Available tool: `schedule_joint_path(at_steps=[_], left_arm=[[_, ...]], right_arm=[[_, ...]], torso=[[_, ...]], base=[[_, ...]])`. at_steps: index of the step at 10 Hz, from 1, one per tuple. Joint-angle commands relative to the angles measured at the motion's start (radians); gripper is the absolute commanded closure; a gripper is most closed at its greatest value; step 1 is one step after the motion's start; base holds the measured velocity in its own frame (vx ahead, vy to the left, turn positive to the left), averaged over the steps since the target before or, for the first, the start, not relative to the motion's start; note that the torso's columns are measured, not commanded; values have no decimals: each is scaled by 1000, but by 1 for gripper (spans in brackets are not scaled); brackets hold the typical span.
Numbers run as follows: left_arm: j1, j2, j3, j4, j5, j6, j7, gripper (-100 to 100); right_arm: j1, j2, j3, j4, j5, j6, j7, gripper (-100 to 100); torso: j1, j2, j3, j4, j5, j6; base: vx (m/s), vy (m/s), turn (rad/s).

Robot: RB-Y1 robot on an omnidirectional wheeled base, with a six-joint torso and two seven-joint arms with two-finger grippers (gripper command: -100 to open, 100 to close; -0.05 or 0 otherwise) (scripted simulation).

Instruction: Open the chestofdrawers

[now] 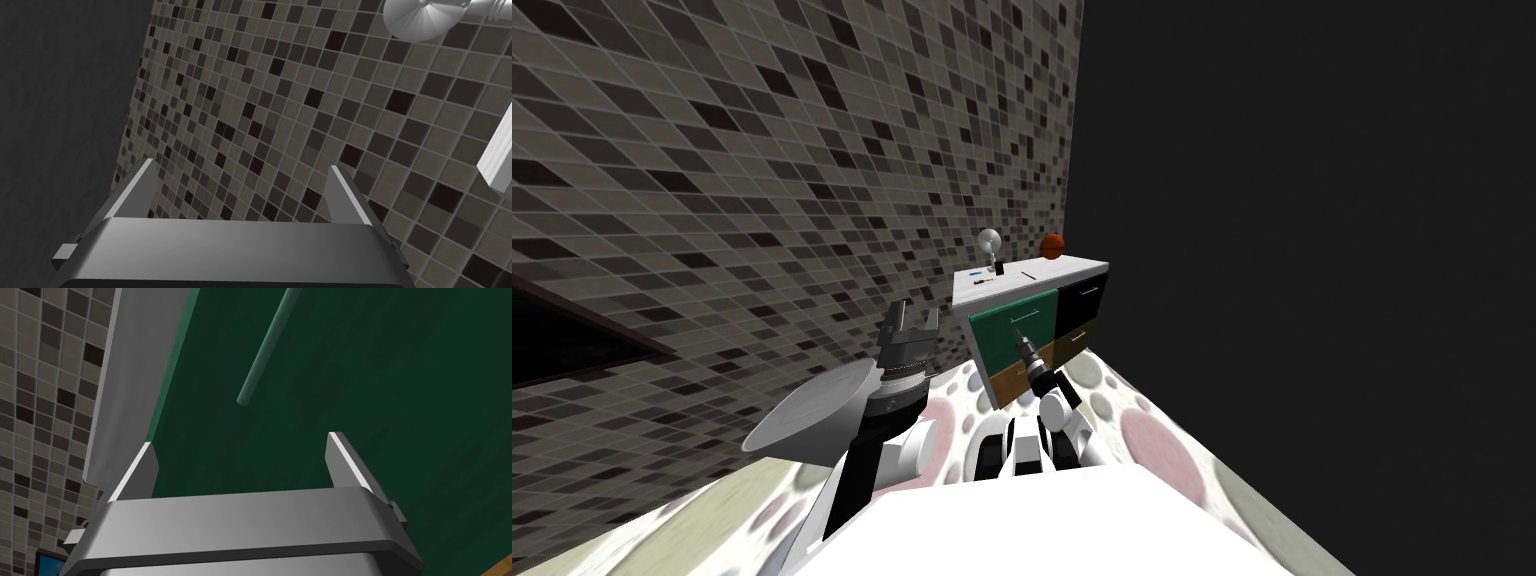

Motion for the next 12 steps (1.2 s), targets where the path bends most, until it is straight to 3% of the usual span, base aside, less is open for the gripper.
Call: schedule_joint_path(at_steps=[1, 6, 9, 10, 11, 12], left_arm=[[0, 0, 0, 0, 0, 0, 0, 0], [0, 0, 0, 0, 0, 0, 0, 0], [0, 0, 0, 0, 0, 0, 0, 0], [0, 0, 0, 0, 0, 0, 0, 0], [0, 0, 0, 0, 0, 0, 0, 0], [0, 0, 0, 0, 0, 0, 0, 0]], right_arm=[[9, -6, 22, -15, -21, -23, -47, -100], [25, -22, 63, -44, -61, -66, -135, -100], [17, 0, 35, -50, -73, -14, -100, -100], [22, -2, 38, -53, -71, -23, -101, -100], [21, -15, 54, -42, -60, -52, -121, 100], [22, -20, 60, -39, -56, -64, -127, 100]], torso=[[0, 2, 2, 1, 0, 0], [0, 4, 3, 1, 0, 0], [0, 4, 3, 1, 0, 0], [1, 2, 2, 1, 0, 0], [-1, 4, 3, 1, 0, 0], [-4, 8, 5, 2, -1, 0]], base=[[96, 21, 46], [89, 3, 53], [56, 31, -53], [34, 29, -14], [-39, -15, 96], [-67, -52, 93]])
